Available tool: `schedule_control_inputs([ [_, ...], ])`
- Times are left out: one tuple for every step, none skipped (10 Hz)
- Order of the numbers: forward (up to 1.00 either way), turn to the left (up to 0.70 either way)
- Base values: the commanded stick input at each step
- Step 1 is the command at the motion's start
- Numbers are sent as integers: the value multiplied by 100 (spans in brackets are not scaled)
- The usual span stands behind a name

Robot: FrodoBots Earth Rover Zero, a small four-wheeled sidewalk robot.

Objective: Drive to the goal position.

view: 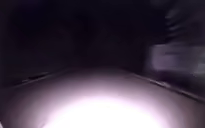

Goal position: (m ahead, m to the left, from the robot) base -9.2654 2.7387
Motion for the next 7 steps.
schedule_control_inputs([
  [-100,0],
  [-100,0],
  [-100,0],
  [-100,0],
  [-100,0],
  [-100,0],
  [-100,0],
])
